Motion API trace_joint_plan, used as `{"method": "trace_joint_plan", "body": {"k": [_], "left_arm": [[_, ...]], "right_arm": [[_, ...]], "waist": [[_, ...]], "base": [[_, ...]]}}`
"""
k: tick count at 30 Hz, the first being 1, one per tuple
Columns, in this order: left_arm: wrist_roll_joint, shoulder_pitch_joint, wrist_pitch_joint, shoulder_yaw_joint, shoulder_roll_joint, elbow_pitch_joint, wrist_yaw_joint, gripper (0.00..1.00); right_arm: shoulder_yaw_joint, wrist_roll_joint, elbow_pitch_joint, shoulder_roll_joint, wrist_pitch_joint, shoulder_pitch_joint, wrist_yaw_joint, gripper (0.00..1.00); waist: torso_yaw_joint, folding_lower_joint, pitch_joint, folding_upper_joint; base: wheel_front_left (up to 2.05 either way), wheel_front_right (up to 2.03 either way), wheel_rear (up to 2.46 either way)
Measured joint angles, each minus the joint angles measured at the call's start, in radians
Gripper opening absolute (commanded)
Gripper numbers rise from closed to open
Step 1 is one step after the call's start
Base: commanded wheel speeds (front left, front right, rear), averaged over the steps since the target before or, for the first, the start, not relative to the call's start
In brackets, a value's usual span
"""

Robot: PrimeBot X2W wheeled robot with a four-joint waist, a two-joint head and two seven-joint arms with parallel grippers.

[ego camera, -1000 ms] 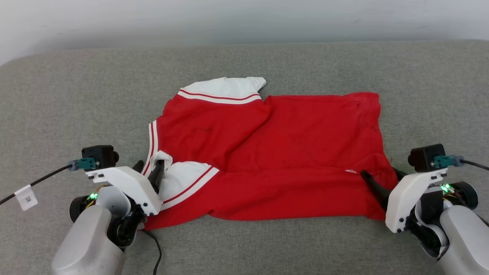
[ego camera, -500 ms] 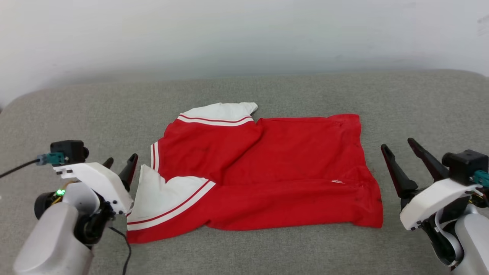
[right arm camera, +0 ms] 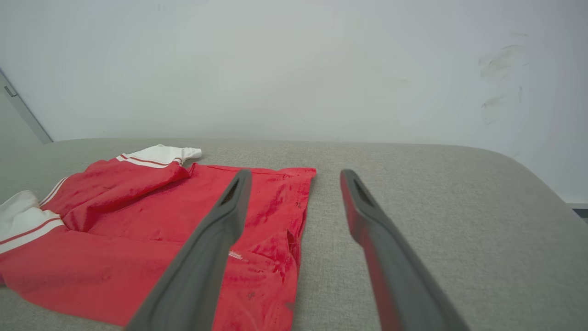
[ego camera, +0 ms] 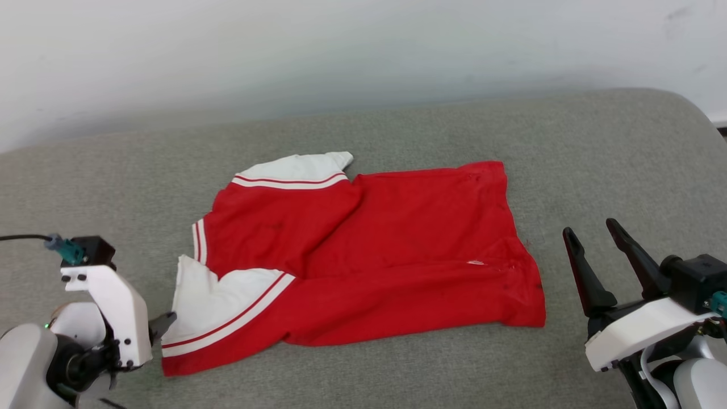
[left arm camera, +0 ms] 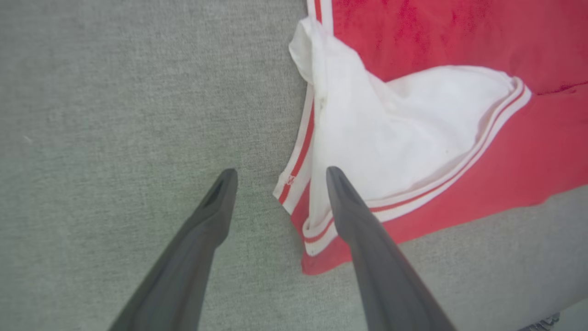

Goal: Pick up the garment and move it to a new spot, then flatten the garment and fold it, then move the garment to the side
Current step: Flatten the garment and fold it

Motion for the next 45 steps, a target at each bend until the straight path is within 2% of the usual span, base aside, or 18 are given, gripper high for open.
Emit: {"method": "trace_joint_plan", "body": {"k": [3,11,12,13,14,15,19,23,26,30,35,39,45], "left_arm": [[-0.02,0.037,0.043,0.007,0.014,-0.022,0.033,1.0],[-0.088,0.088,0.098,0.033,0.008,-0.031,0.069,1.0],[-0.101,0.09,0.102,0.039,0.005,-0.031,0.072,0.8],[-0.111,0.091,0.102,0.043,0.001,-0.03,0.076,0.38],[-0.114,0.091,0.102,0.046,-0.002,-0.03,0.076,0.03],[-0.121,0.093,0.095,0.051,-0.007,-0.03,0.076,0.0],[-0.117,0.1,0.047,0.049,-0.036,-0.036,0.061,0.0],[-0.098,0.097,0.007,0.04,-0.048,-0.049,0.046,0.0],[-0.078,0.09,-0.022,0.035,-0.053,-0.07,0.043,0.0],[-0.055,0.072,-0.049,0.031,-0.056,-0.12,0.045,0.0],[-0.031,0.049,-0.063,0.013,-0.069,-0.179,0.049,0.0],[-0.017,0.026,-0.072,-0.003,-0.084,-0.204,0.049,0.0],[-0.004,0.0,-0.076,-0.015,-0.096,-0.218,0.049,0.0]], "right_arm": [[-0.008,-0.007,-0.035,0.022,0.017,0.006,0.0,1.0],[-0.02,-0.01,-0.066,0.044,0.039,0.006,0.0,1.0],[-0.021,-0.008,-0.067,0.045,0.041,0.006,0.0,1.0],[-0.022,-0.004,-0.067,0.045,0.049,0.006,0.0,1.0],[-0.025,-0.001,-0.067,0.045,0.056,0.005,0.0,1.0],[-0.028,0.005,-0.068,0.045,0.059,0.005,0.0,1.0],[-0.041,0.044,-0.066,0.024,0.121,0.004,0.0,1.0],[-0.053,0.119,-0.049,-0.021,0.234,0.003,0.0,1.0],[-0.065,0.188,-0.017,-0.063,0.371,-0.003,0.0,1.0],[-0.078,0.262,0.039,-0.115,0.612,-0.024,0.0,1.0],[-0.096,0.312,0.072,-0.122,0.833,-0.049,0.0,1.0],[-0.091,0.312,0.1,-0.096,0.903,-0.083,0.0,1.0],[-0.066,0.322,0.194,-0.056,0.925,-0.138,0.0,1.0]], "waist": [[-0.017,0.0,0.019,0.0],[-0.055,0.0,0.065,0.0],[-0.057,0.0,0.07,0.0],[-0.059,0.0,0.073,0.0],[-0.06,0.0,0.077,0.0],[-0.059,0.0,0.079,0.0],[-0.045,0.0,0.072,0.0001],[-0.02,0.0001,0.056,0.0],[0.004,0.0001,0.043,0.0],[0.036,0.0001,0.031,0.0],[0.08,0.0001,0.039,0.0],[0.106,0.0001,0.062,0.0],[0.132,0.0001,0.101,0.0]], "base": [[0.0,0.0,0.0],[0.0,0.0,0.0],[0.0,0.0,0.0],[0.0,0.0,0.0],[0.0,0.0,0.0],[0.0,0.0,0.0],[0.0,0.0,0.0],[0.0,0.0,0.0],[0.0,0.0,0.0],[0.0,0.0,0.0],[0.0,0.0,0.0],[0.0,0.0,0.0],[0.0,0.0,0.0]]}}
